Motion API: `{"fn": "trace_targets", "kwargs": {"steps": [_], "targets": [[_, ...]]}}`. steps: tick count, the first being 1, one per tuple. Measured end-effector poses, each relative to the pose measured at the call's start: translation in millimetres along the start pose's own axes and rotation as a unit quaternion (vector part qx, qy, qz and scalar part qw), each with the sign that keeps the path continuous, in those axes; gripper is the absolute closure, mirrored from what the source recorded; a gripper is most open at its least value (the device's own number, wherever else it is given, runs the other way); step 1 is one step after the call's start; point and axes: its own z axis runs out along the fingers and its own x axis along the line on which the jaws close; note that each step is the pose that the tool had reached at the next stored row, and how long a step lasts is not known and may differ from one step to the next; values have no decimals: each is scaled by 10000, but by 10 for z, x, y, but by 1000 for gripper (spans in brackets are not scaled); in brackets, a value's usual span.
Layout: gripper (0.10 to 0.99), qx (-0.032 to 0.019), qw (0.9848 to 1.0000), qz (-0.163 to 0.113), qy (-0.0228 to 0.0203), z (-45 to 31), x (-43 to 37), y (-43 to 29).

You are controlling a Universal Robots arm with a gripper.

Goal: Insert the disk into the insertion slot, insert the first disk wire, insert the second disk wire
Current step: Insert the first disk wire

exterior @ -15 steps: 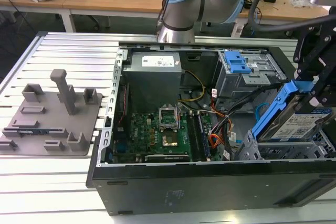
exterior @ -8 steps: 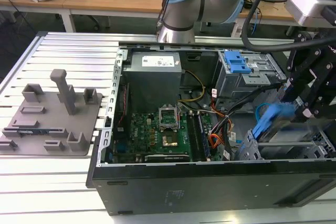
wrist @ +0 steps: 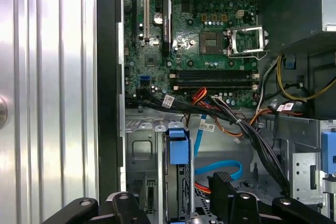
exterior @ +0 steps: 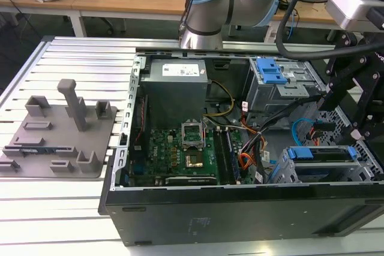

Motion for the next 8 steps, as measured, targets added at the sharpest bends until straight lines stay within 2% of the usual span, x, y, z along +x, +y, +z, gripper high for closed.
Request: {"fn": "trace_targets", "kwargs": {"steps": [8], "targets": [[463,0,10000,0,3,0,-3,0]]}}
